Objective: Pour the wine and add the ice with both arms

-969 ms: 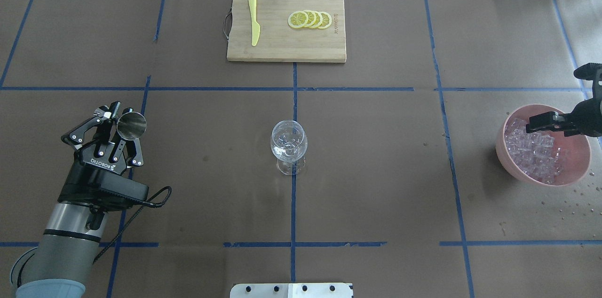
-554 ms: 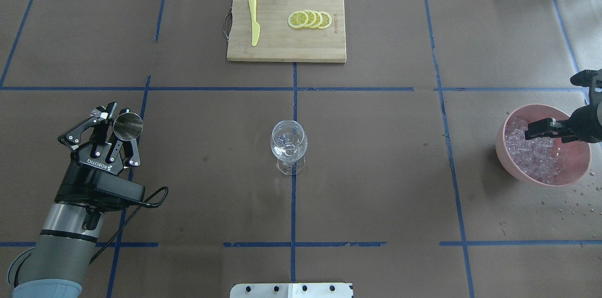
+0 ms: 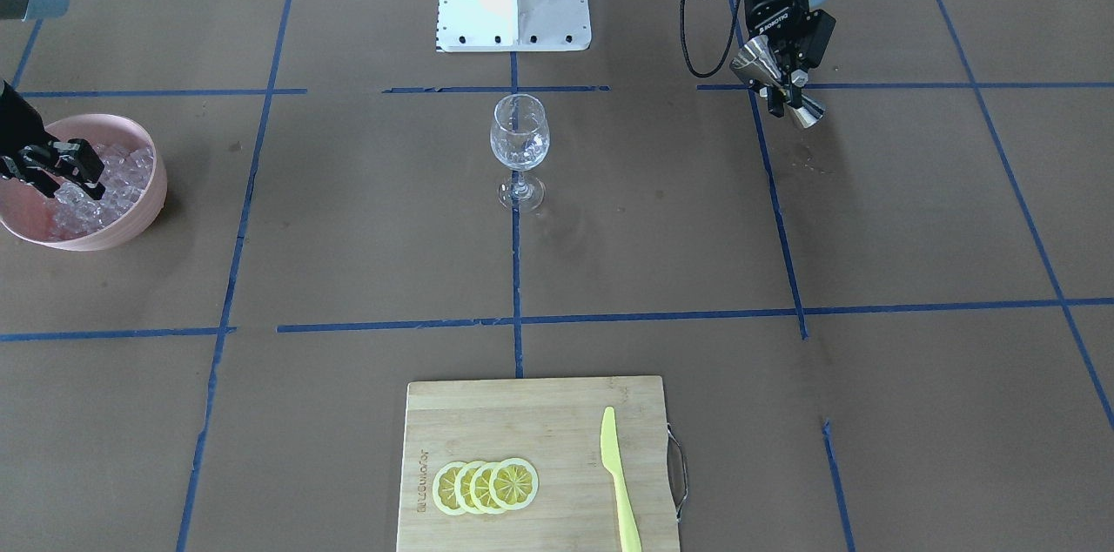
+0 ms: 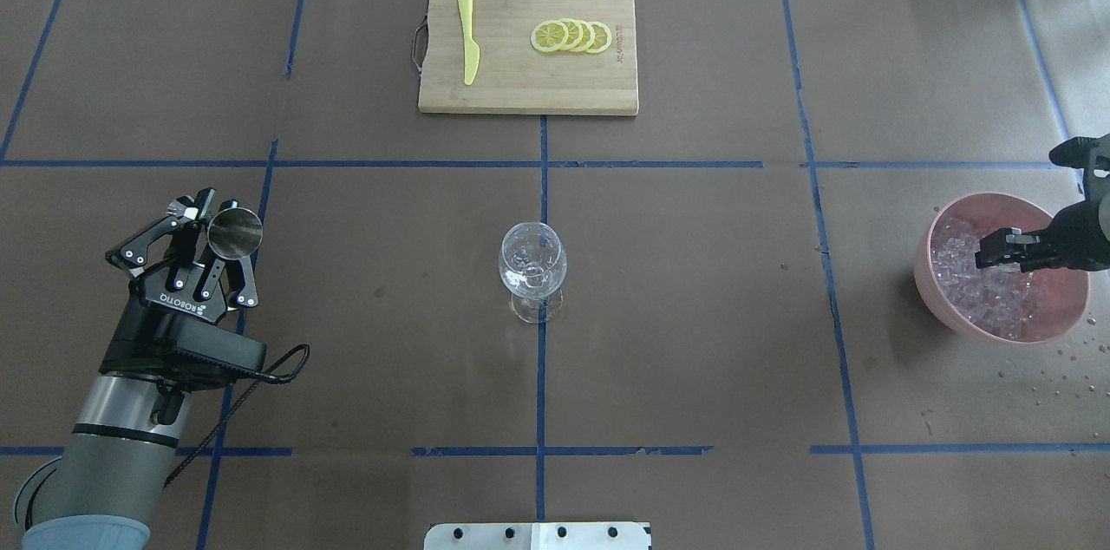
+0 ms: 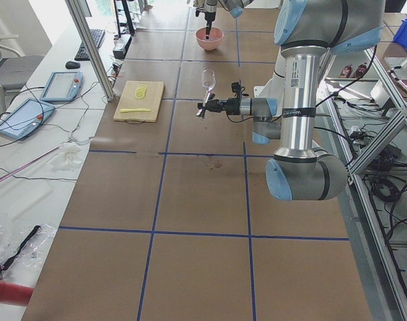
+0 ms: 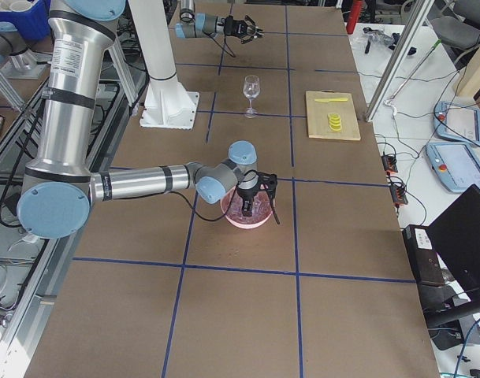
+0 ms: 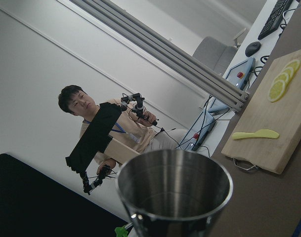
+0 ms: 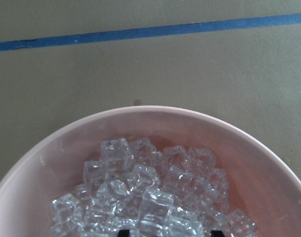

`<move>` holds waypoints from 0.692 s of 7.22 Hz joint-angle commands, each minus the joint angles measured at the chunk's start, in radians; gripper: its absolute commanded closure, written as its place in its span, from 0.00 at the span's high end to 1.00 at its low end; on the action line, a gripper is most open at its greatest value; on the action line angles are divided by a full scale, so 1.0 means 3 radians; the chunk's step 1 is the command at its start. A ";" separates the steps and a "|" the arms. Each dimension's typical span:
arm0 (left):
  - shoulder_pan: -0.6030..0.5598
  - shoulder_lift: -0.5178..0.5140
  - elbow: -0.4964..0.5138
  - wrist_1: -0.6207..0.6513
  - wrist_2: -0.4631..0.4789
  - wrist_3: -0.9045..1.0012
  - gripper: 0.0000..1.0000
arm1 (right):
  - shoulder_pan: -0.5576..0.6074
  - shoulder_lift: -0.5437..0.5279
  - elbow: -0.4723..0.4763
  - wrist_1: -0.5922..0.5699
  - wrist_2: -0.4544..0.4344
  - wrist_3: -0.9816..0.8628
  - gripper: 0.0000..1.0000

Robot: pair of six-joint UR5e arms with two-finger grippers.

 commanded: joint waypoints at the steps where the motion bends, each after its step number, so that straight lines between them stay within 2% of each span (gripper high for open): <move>1: -0.0001 0.0001 0.0015 -0.0021 0.0000 0.0000 0.00 | 0.0008 -0.0007 0.0005 -0.0001 -0.0004 -0.0004 0.21; 2: -0.0001 0.0001 0.0021 -0.0021 0.0000 0.0000 0.00 | 0.0013 -0.0012 0.0015 -0.0001 -0.0004 -0.0004 0.17; 3: -0.0001 0.0001 0.0026 -0.0021 0.0000 0.0000 0.00 | 0.0018 -0.0022 0.0031 -0.0001 -0.0009 -0.0004 0.03; 5: -0.0001 0.0021 0.0153 -0.0178 0.0000 -0.0010 0.00 | 0.0034 -0.0164 0.0259 -0.0001 -0.0029 -0.0004 0.00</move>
